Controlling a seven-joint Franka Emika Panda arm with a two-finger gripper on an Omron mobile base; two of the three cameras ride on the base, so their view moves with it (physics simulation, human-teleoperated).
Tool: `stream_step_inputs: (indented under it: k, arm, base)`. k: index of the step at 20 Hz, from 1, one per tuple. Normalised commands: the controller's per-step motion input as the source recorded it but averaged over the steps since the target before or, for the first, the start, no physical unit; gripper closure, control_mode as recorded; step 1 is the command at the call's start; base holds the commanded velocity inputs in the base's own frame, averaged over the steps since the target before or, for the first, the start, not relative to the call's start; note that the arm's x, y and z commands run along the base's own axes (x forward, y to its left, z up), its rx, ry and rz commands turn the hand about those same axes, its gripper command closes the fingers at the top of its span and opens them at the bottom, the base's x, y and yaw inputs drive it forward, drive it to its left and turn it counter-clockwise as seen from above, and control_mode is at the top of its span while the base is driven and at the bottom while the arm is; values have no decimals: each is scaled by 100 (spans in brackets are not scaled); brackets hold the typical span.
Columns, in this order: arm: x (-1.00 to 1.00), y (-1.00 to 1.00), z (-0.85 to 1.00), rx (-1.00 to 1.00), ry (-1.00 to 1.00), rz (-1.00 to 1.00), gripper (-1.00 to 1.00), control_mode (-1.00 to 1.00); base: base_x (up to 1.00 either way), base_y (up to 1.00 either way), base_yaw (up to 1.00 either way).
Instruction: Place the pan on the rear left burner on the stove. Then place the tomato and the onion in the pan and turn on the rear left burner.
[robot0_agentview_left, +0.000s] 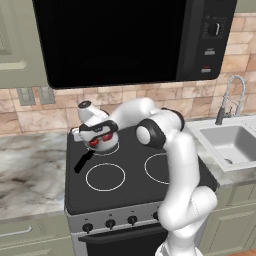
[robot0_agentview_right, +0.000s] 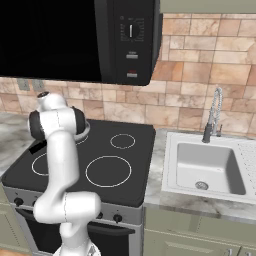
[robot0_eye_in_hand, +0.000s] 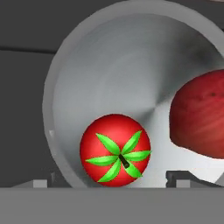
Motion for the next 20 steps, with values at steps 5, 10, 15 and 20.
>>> stream_step_inputs:
  k: [5,10,15,20]
  arm:
    - [-42,-5,0,0,0,-2,-100,-100]
    - [-40,-6,1,0,-1,-2,-100,-100]
    - [-54,-5,16,0,-3,-3,-100,-100]
    - [-41,-4,44,0,-7,-3,-100,-100]
  base:
    - [0,0,0]
    - [0,0,0]
    - [0,0,0]
    - [0,0,0]
